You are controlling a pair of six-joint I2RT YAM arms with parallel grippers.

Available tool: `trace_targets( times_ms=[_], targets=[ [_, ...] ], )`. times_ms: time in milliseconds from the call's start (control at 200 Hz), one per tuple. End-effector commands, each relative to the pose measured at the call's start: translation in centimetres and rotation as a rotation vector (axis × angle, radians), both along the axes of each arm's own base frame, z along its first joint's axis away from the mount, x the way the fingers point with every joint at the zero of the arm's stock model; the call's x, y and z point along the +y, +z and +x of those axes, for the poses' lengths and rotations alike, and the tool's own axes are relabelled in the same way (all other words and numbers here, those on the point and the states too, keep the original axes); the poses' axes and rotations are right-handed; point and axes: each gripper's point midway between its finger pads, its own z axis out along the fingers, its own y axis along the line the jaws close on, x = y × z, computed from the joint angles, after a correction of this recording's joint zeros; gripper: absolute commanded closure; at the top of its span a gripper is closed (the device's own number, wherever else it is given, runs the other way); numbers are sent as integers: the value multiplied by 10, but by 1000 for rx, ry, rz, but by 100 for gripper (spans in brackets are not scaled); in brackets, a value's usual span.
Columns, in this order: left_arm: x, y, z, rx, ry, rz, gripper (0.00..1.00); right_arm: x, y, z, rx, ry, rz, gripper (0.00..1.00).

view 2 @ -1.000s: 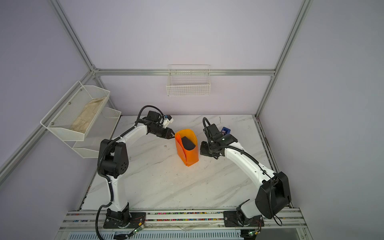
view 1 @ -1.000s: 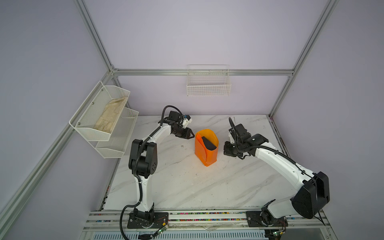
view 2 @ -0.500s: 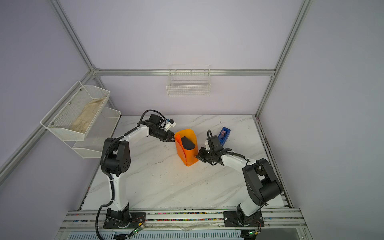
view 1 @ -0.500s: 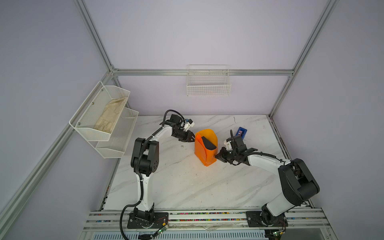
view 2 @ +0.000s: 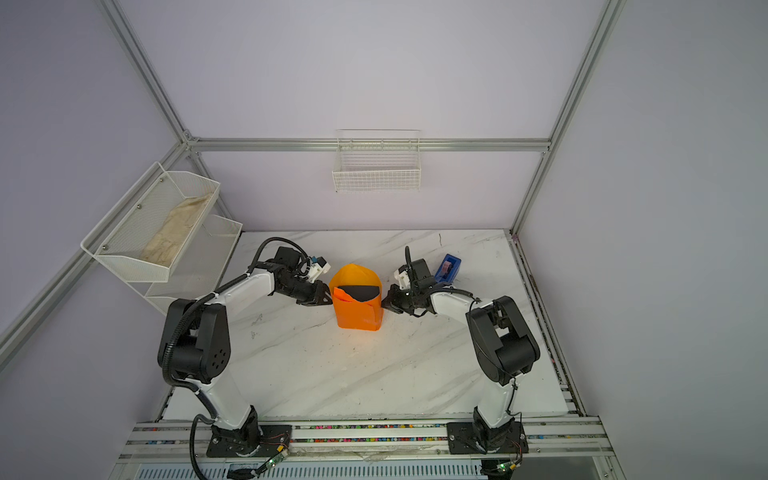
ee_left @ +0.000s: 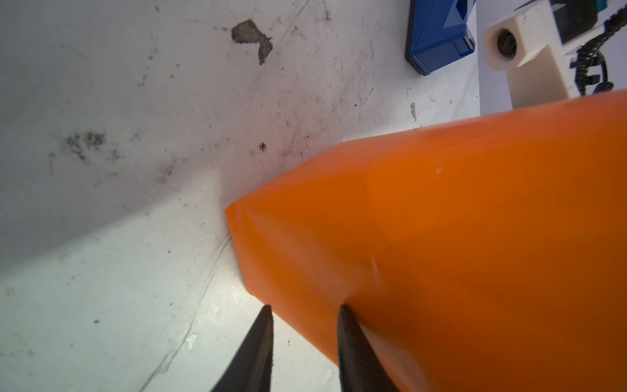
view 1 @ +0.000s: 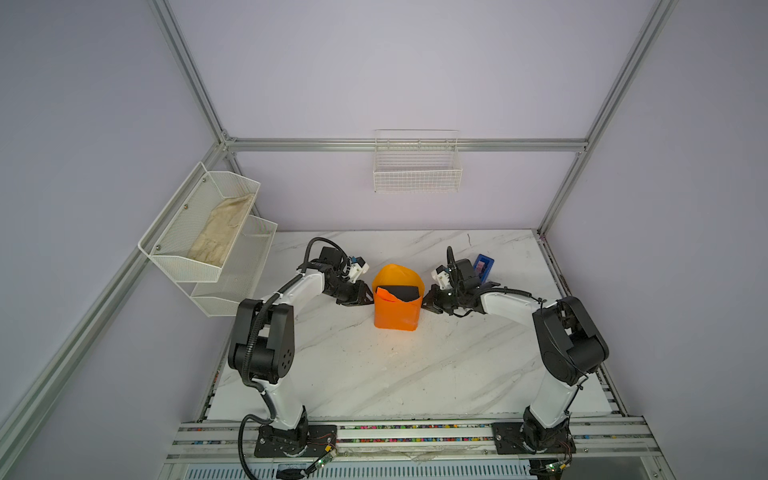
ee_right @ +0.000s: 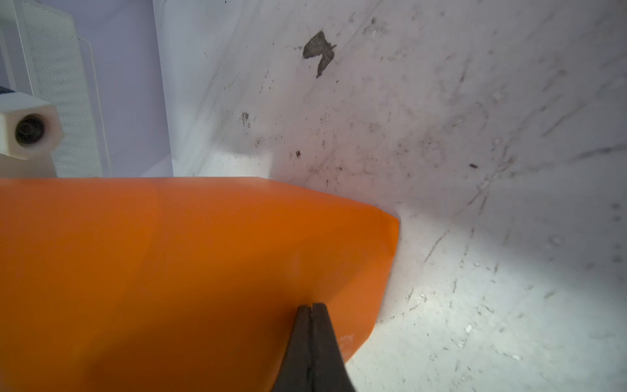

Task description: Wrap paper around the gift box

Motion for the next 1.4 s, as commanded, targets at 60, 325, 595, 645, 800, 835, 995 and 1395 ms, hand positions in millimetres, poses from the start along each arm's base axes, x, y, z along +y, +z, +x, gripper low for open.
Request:
trace_targets(
  times_ms=[60,325,595,645,800,835,995,1395],
  targets=[
    [19,5,-8,-20,97,65,66,5,6,-7,-28,86,-25,96],
    [47,45,-19,-137,178,161,45,-41,25,-8,-225,-18,-213,71],
    [38,66,-63,-267,225,189,23,-44,85,-46,-536,-25,-108,40],
    [35,67,-69,-295,226,180,19,-41,90,-53,-611,-17,-104,39],
    [18,70,-77,-383,182,108,8,-25,102,-73,-810,15,8,34],
    [15,69,-76,-397,176,102,7,-20,103,-77,-847,22,18,32],
    [5,75,-64,-452,149,89,5,-1,102,-74,-932,51,6,23],
    [-10,82,-26,-530,127,79,4,10,111,-31,-971,-73,-96,18]
  ],
)
